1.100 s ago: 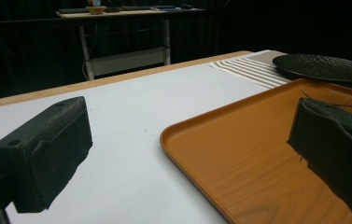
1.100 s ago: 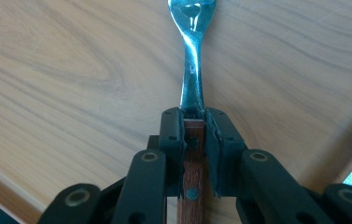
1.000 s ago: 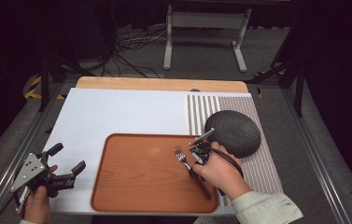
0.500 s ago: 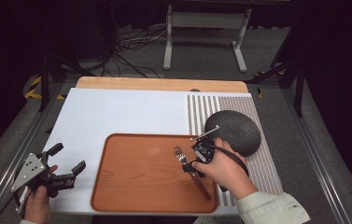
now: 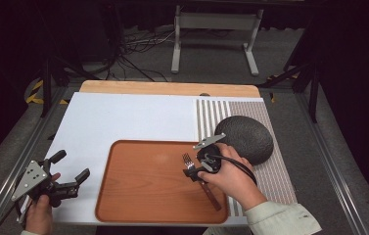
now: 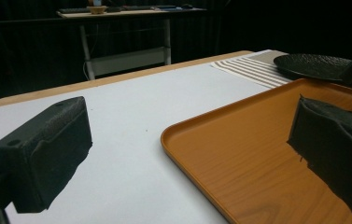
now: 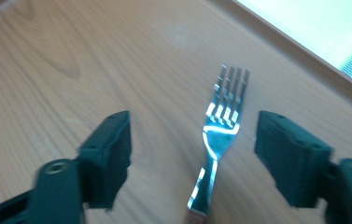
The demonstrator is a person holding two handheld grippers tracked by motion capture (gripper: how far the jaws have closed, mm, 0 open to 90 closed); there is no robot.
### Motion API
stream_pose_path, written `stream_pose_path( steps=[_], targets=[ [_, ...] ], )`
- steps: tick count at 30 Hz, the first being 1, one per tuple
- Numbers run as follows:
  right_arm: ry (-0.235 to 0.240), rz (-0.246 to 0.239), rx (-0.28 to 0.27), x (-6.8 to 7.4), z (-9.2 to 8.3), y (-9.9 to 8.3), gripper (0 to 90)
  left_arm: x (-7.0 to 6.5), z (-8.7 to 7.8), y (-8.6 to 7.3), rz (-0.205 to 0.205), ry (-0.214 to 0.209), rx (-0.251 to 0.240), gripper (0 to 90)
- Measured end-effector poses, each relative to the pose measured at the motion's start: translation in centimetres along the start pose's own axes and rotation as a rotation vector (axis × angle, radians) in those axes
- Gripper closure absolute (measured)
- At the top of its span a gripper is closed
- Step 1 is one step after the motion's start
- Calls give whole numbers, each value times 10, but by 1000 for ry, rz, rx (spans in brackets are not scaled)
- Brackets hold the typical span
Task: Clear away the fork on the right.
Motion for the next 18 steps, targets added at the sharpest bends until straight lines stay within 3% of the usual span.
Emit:
stream_pose_path(
  steps=[2, 9, 18],
  targets=[
    [3, -59, 0, 3, 5, 2, 519, 0, 0, 0, 1, 0, -1, 3],
    [14, -157, 50, 7, 23, 2, 866, 1, 0, 0, -1, 2, -1, 3],
    [27, -174, 75, 2, 38, 2, 900, 1, 0, 0, 4, 0, 0, 3]
  ],
)
Point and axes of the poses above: each handheld gripper's, and its own axes: z roughly forward along the jaws, y roughly out of its top, x roughly to its left, the point moved 7 cm from there along z, roughly forward along the jaws, and after that the axes turned 8 degrees about y, right-handed, at the moved point
